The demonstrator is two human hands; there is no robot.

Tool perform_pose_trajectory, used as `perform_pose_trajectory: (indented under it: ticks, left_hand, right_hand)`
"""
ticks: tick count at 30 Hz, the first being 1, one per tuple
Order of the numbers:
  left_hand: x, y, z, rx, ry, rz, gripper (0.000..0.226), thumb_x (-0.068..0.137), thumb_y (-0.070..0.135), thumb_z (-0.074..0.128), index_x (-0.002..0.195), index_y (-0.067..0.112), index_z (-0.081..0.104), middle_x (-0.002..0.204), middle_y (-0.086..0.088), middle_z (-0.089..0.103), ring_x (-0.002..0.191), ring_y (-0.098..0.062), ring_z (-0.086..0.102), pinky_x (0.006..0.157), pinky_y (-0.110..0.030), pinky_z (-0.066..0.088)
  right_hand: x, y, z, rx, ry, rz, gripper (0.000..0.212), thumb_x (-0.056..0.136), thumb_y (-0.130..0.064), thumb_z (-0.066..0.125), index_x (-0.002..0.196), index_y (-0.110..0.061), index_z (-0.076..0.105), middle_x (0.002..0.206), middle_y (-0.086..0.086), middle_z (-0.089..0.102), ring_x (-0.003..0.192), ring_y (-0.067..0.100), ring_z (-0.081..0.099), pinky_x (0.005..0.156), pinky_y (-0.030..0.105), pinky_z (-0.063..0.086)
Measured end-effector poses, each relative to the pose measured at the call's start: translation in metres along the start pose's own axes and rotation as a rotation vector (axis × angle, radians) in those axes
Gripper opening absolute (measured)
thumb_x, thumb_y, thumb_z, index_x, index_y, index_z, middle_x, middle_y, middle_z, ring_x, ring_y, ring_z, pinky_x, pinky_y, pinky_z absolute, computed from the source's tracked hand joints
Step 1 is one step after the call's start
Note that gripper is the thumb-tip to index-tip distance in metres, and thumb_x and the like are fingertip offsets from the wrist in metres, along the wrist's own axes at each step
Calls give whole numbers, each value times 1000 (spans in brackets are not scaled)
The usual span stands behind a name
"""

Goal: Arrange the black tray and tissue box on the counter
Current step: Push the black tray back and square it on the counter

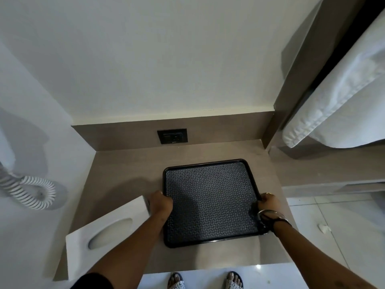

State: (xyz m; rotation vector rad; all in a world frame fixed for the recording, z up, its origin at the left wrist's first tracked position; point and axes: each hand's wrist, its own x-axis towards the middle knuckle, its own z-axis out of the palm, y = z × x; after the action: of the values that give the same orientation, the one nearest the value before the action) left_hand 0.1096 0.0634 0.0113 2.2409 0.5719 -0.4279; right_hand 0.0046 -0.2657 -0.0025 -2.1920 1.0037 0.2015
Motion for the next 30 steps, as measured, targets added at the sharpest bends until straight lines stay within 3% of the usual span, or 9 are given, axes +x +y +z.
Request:
perform_pose_trajectory:
  ticks: [3,6,8,9,13,16,20,24,30]
  left_hand:
    - [-1,-4,-1,38,10,50,17,84,3,56,69,9,53,93,-22,71,71,-26,57,64,-31,45]
    - [-5,-6,1,53,7,86,13,83,1,56,70,4,56,89,-22,71,70,-28,61,61,-34,49]
    - [-14,-2,2,99,30,124,7,79,5,60,80,0,63,90,-19,70,82,-33,67,69,-40,58]
    - [-19,0,4,170,73,161,16,79,10,63,90,0,65,98,-19,68,93,-35,66,79,-43,58]
    - [-54,-12,20,415,135,440,67,90,43,58,143,5,44,150,-22,39,138,-38,37,116,-48,29]
    - [-84,-40,35,523,79,722,78,92,55,44,152,6,30,162,-20,19,151,-36,20,121,-50,14]
    - [-104,-88,50,702,-22,1044,82,88,57,50,150,5,36,161,-18,21,148,-35,28,119,-52,17]
    - [-115,-108,57,782,-86,1004,85,90,62,44,150,3,34,162,-18,22,150,-33,24,117,-52,17]
    - [-104,-107,53,829,-111,959,88,91,65,38,150,1,32,161,-20,22,150,-34,23,117,-52,20]
  right_hand:
    - [-2,1,7,19,37,5,16,80,1,63,93,-2,73,92,23,72,89,38,66,77,35,50]
    - [-3,2,10,21,67,8,18,86,-1,62,101,-1,71,101,25,71,93,39,65,81,36,50]
    - [-8,0,9,-22,78,-3,20,91,-11,62,106,-1,69,107,24,69,97,38,63,85,39,52]
    - [-14,-1,8,-85,96,-18,24,93,-18,62,110,-2,68,112,23,66,101,38,61,86,41,52]
    - [-54,5,16,-304,242,-186,54,93,-38,62,134,-4,52,130,24,54,114,42,50,92,51,43]
    - [-90,19,37,-429,249,-486,71,91,-52,53,146,-9,39,150,21,40,130,40,42,102,58,37]
    - [-119,44,65,-606,44,-690,80,91,-68,28,150,-14,35,159,16,25,143,36,29,110,63,22]
    - [-127,53,84,-663,-96,-689,84,91,-74,27,151,-15,32,161,15,20,146,36,23,111,65,16]
    - [-123,44,89,-645,-153,-653,84,91,-74,26,153,-18,27,162,16,16,148,35,15,113,64,11]
